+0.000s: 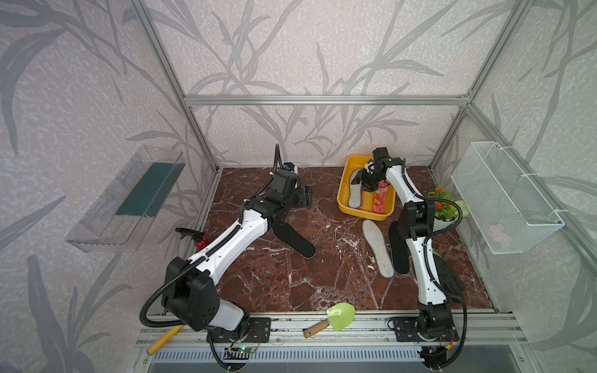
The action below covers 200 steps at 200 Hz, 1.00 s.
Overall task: Put the insoles into the storage box
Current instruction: Place the insole in the storage box.
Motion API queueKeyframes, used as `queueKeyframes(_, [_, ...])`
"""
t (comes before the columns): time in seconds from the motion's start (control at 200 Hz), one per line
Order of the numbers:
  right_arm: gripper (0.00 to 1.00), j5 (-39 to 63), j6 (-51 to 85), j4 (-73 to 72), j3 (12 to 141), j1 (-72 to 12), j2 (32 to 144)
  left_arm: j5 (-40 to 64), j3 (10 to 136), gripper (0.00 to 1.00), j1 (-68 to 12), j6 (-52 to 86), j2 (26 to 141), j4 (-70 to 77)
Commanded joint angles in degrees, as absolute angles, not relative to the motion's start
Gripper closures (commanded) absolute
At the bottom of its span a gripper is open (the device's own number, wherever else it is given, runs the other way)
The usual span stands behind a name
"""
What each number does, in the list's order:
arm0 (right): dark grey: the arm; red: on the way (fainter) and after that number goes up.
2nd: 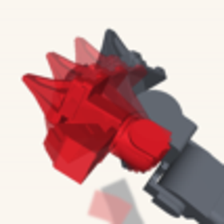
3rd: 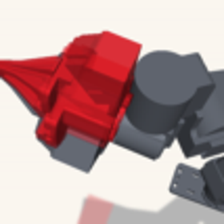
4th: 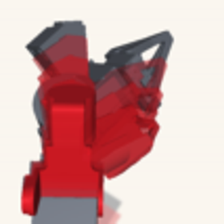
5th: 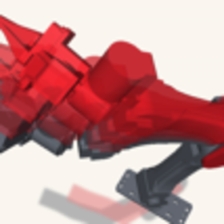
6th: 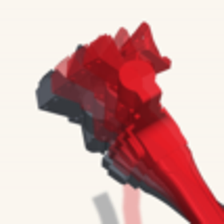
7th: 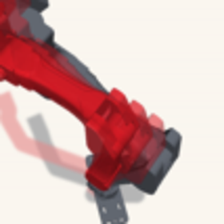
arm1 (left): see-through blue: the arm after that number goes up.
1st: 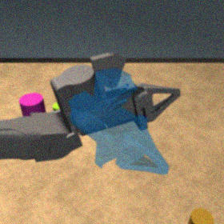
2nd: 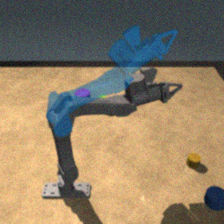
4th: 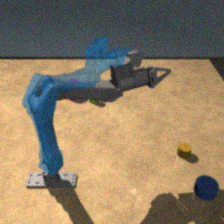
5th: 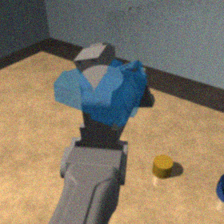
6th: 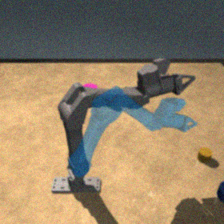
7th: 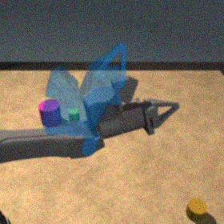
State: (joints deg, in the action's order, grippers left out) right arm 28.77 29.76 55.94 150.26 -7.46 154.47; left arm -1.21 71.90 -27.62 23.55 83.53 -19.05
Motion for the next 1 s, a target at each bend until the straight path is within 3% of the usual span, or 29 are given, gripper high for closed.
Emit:
queueKeyframes(0.0, [0.44, 28.88, 29.68, 55.81, 151.72, -7.08, 150.67, -1.67, 71.44, 0.18, -27.25, 23.00, 81.69, -19.53])
queueKeyframes(0.745, [0.45, 26.25, 24.63, 60.55, 150.93, -4.66, 145.17, -2.33, 71.43, 0.16, -27.18, 22.92, 82.25, -19.86])
queueKeyframes(0.885, [0.45, 25.42, 19.12, 63.47, 145.24, -4.66, 138.48, -2.14, 71.70, 0.13, -27.17, 23.37, 83.18, -20.20])
queueKeyframes(0.995, [0.45, 25.71, 15.18, 61.94, 133.36, -4.61, 129.14, -1.69, 72.07, 0.08, -27.20, 24.07, 84.32, -20.41])
